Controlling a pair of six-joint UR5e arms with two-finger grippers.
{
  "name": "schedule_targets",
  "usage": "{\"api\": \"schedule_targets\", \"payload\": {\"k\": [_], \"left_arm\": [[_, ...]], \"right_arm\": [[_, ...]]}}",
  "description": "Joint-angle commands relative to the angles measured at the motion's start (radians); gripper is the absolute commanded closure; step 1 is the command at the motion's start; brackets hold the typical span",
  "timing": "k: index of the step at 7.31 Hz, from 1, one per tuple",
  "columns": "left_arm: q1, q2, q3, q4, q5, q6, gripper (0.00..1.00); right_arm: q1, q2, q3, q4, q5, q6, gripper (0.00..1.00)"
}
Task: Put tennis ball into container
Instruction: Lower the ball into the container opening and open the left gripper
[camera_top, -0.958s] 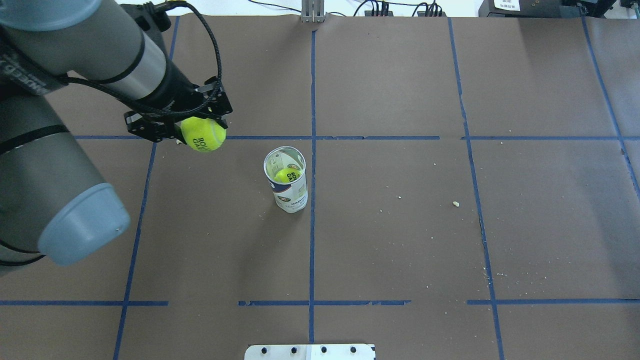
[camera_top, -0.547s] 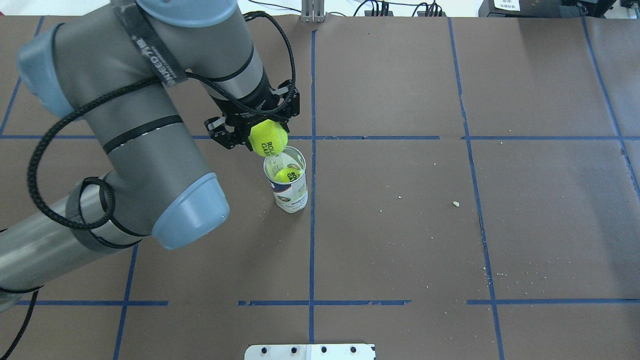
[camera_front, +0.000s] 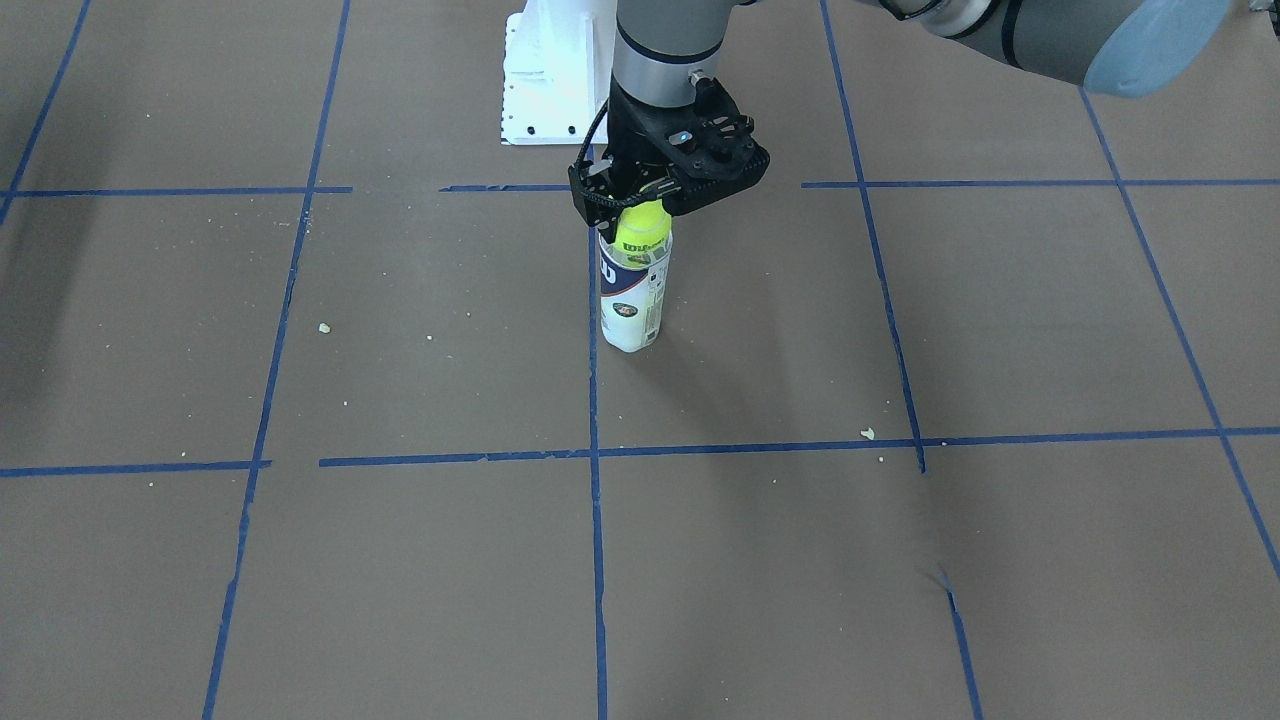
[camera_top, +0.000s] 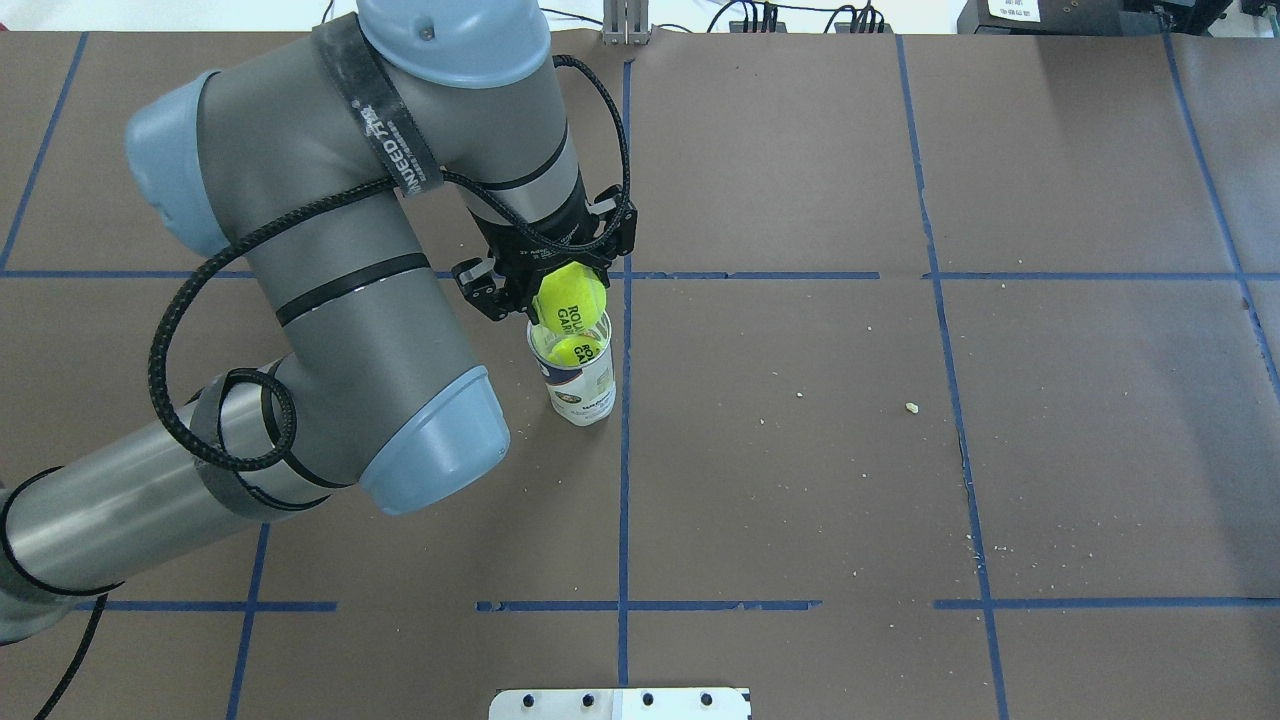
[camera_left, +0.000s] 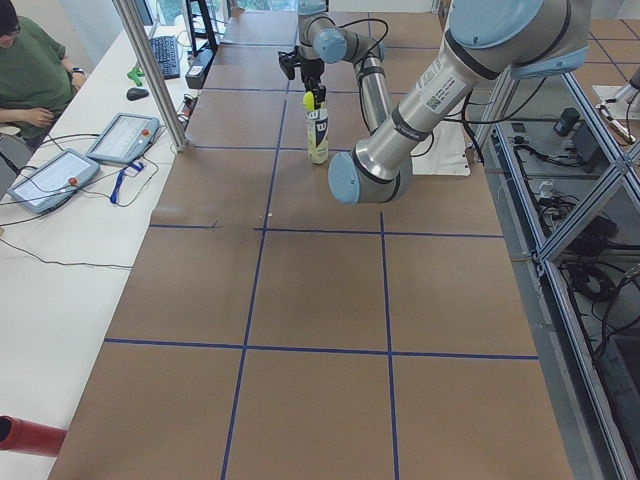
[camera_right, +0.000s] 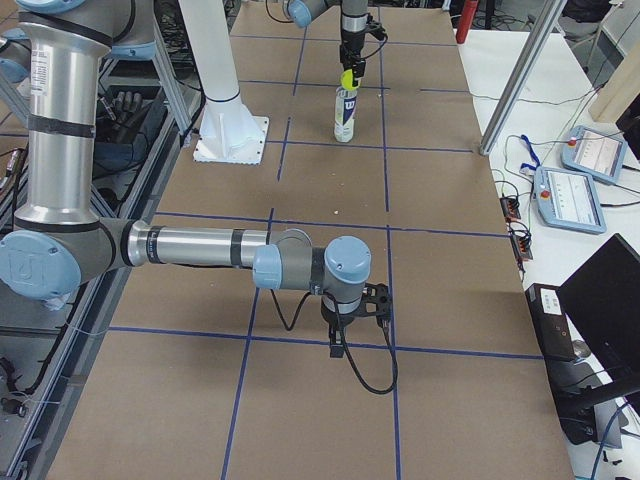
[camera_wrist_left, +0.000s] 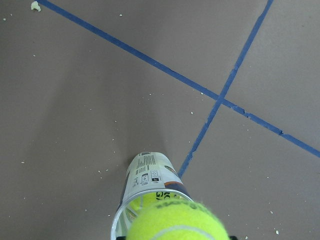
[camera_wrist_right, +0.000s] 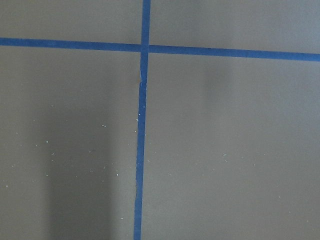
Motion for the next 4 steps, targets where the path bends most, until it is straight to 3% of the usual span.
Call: {"api": "schedule_targets", "payload": {"k": [1, 4], "left_arm": [[0.003, 0.002, -0.010, 0.000, 0.009, -0.001, 0.00], [0.012, 0.002, -0.015, -0.005, 0.014, 0.004, 0.00]], "right_arm": [[0.000, -0.001, 0.000, 0.000, 0.000, 0.000, 0.00], [0.000, -0.001, 0.000, 0.000, 0.000, 0.000, 0.00]]}}
